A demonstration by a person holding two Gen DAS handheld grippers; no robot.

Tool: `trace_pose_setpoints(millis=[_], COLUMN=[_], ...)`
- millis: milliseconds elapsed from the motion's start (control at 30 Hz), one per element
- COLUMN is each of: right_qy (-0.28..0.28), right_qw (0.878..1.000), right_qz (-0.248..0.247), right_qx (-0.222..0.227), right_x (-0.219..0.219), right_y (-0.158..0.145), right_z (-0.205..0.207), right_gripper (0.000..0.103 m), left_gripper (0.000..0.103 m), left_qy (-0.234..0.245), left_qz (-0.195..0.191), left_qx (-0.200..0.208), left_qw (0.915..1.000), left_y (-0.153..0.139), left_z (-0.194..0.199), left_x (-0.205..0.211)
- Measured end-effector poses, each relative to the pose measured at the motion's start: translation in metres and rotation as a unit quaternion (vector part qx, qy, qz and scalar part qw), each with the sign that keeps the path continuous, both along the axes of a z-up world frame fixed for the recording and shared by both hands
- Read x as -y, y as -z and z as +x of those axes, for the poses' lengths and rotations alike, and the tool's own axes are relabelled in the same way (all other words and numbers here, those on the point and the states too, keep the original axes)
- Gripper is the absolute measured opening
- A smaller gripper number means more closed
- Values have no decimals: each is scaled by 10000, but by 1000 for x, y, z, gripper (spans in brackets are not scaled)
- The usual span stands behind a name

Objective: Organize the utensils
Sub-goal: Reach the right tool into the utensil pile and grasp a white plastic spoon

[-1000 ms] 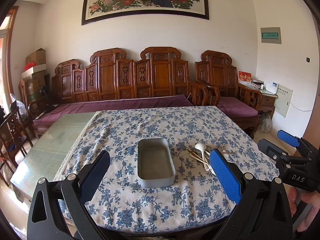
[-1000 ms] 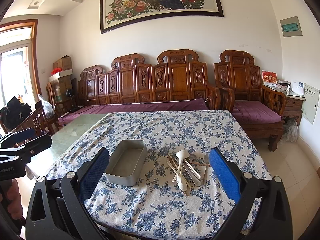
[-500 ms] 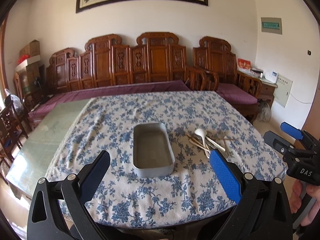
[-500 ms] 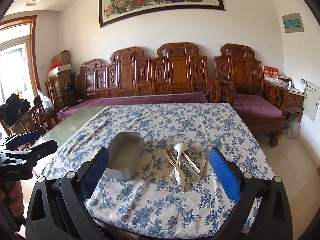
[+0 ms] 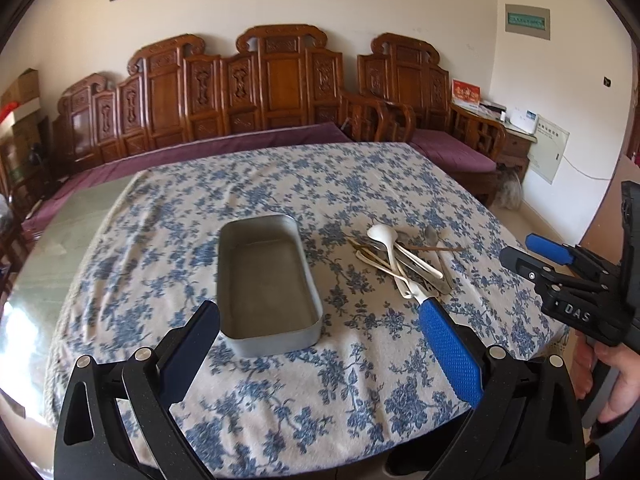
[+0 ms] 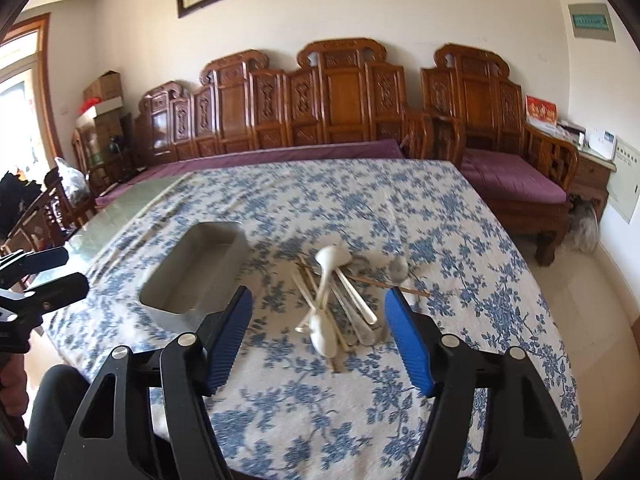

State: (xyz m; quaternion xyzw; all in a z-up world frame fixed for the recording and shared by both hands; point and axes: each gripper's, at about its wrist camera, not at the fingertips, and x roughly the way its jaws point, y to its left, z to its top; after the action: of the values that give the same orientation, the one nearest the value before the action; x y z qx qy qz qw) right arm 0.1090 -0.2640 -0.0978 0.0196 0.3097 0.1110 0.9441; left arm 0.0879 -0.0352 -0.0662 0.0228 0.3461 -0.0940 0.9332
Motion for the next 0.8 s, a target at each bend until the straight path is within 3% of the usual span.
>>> trace_pose_setpoints(millis=[300, 567, 800], right_qy=[162, 137, -308], right_qw=[9987, 9956, 9920], right_qz=[41, -52, 96], right_qx=[-491, -921, -1218], right_x=[29, 49, 39], right_y=[34, 57, 84], right_z=[52, 85, 88], right_gripper=[49, 46, 43], left_gripper=[94, 84, 78], left_qy=[308, 591, 617], left_qz=[-90, -42, 77], left_qx=[-285, -633, -877], left_qw=[9991, 9962, 9942], left_y=[21, 51, 78], left_z=[41, 69, 84], left_x=[21, 51, 66])
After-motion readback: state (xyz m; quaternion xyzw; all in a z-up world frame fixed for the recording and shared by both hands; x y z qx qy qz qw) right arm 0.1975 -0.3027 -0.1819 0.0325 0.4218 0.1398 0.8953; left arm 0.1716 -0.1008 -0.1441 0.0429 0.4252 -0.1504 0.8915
